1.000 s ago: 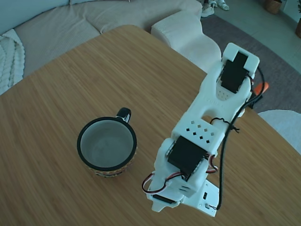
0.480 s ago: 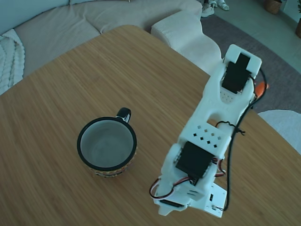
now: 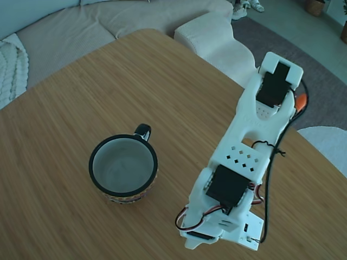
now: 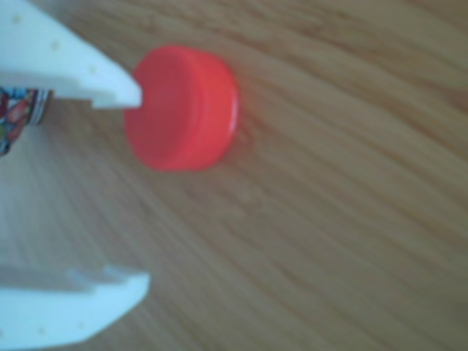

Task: Grasp a red cap and put it in the cup.

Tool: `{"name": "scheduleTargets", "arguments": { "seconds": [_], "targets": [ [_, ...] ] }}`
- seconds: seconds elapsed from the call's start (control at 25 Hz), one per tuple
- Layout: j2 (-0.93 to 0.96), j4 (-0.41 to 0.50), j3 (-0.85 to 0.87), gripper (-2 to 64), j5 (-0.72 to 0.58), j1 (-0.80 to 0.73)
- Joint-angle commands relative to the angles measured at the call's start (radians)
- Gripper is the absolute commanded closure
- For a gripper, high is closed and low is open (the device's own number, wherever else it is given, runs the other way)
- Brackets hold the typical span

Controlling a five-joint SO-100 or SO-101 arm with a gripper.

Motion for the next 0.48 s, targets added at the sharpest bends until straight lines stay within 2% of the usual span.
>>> {"name": "scheduleTargets", "arguments": {
  "seconds": [0.0, 0.44],
  "targets": [
    [0.034, 0.005, -0.069, 35.9, 0.005, 0.014],
    [0.13, 0.043, -0.054, 35.9, 0.006, 0.057]
  ]
}}
